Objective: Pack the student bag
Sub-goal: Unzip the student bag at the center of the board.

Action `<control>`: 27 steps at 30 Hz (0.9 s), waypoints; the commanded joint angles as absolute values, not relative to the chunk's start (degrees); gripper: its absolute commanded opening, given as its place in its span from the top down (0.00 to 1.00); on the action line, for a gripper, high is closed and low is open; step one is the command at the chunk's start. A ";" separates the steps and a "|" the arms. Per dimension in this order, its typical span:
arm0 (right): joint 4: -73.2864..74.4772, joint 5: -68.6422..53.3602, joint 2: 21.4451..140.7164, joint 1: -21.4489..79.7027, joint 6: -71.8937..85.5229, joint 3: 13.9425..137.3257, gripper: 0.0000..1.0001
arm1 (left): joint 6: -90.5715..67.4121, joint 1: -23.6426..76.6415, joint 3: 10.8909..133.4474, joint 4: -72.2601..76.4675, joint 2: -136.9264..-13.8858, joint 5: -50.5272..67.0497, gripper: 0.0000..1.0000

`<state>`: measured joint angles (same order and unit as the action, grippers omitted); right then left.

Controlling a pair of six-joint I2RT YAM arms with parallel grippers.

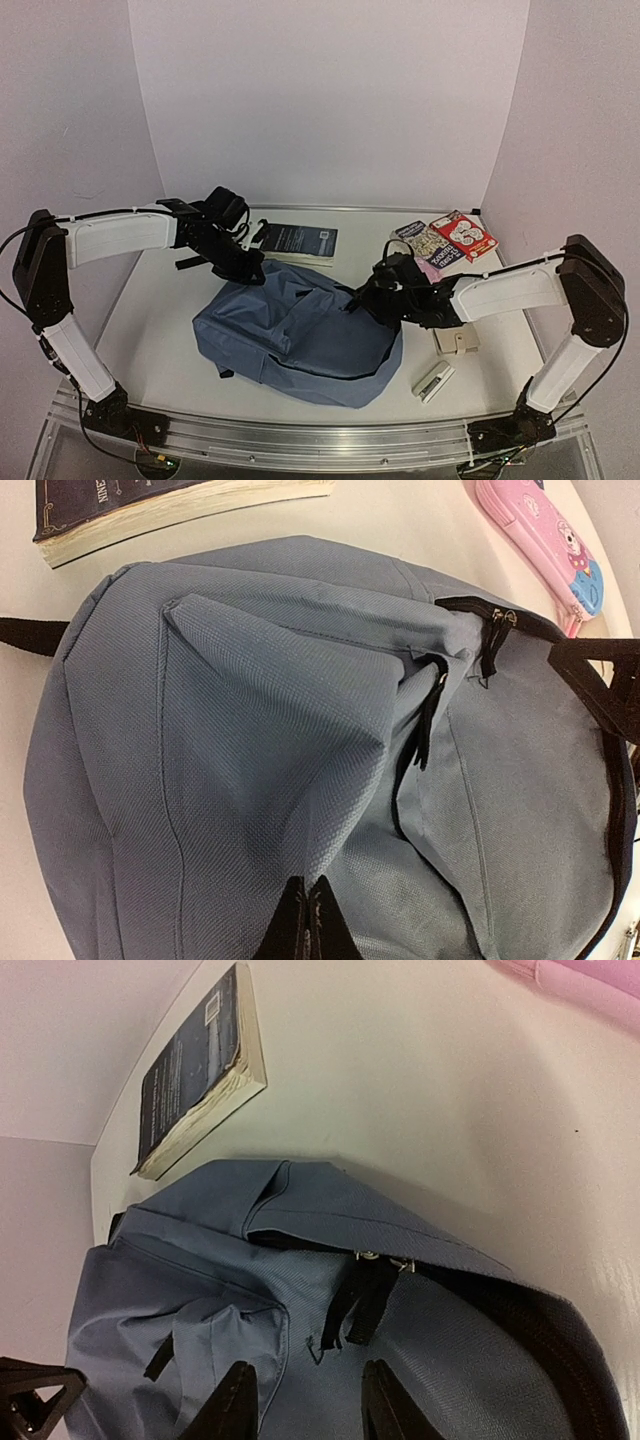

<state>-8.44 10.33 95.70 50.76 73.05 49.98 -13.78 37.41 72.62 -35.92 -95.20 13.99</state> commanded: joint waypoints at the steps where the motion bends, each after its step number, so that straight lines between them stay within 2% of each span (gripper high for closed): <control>1: -10.84 10.57 100.51 50.49 77.43 51.38 0.61 | -13.97 36.85 72.51 -34.66 -92.91 14.16 1.00; 17: -16.45 14.00 105.24 49.13 87.69 47.43 0.77 | -13.80 36.88 72.60 -34.98 -92.87 14.28 1.00; 27: -21.58 13.20 109.13 47.40 87.27 47.34 0.79 | -13.71 36.85 72.94 -35.16 -93.70 14.55 1.00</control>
